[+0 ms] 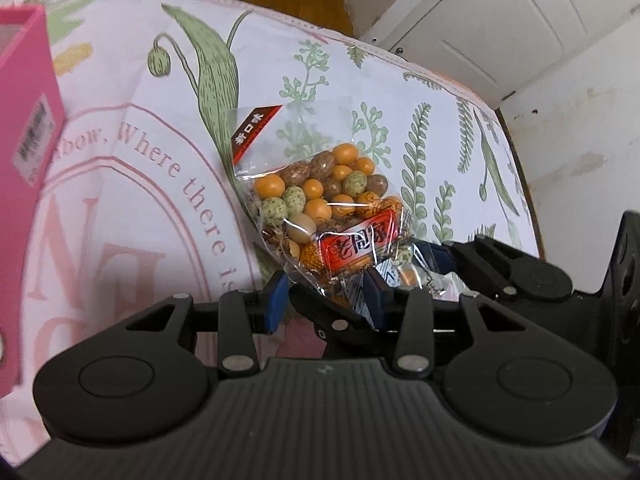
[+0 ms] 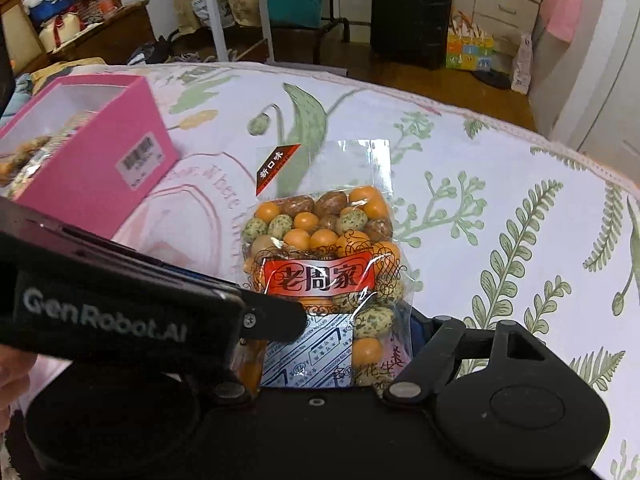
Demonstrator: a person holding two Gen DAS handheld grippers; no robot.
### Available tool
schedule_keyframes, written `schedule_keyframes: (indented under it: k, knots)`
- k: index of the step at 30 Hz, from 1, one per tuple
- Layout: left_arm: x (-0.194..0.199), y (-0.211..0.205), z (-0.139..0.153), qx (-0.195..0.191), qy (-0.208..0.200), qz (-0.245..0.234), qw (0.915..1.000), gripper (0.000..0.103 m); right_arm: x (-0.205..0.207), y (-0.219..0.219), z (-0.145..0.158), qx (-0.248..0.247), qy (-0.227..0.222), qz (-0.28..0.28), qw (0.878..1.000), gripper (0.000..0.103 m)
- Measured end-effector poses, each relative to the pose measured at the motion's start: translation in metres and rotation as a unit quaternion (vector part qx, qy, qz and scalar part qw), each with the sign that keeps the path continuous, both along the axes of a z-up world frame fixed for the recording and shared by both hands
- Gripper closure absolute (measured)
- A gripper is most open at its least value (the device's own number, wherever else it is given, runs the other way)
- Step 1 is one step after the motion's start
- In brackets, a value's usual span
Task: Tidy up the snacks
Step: 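Carry the nut bag over the pink box and release it inside with both tools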
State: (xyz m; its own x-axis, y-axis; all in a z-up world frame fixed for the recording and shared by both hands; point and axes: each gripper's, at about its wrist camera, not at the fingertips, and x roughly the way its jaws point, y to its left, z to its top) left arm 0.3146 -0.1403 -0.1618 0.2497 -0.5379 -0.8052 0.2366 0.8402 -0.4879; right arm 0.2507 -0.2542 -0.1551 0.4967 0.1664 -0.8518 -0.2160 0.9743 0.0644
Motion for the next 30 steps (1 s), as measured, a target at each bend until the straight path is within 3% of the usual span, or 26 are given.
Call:
schedule_keyframes:
  k: [14,21,30]
  knots:
    - [-0.077,0.046,0.049,0.014,-0.046,0.008,0.9988,0.064,-0.072,0.044,0.04,0.008,-0.049,0.008,0.999,0.022]
    - [-0.112,0.092,0.078,0.007,-0.064,0.029,0.9975,0.064,-0.1,0.086,0.072,-0.003,-0.077,0.053,0.996,0.022]
    - [-0.149,0.157,0.129,-0.011,-0.136,0.08,0.9874,0.064,-0.114,0.151,0.125,-0.038,-0.154,0.126,0.979,0.022]
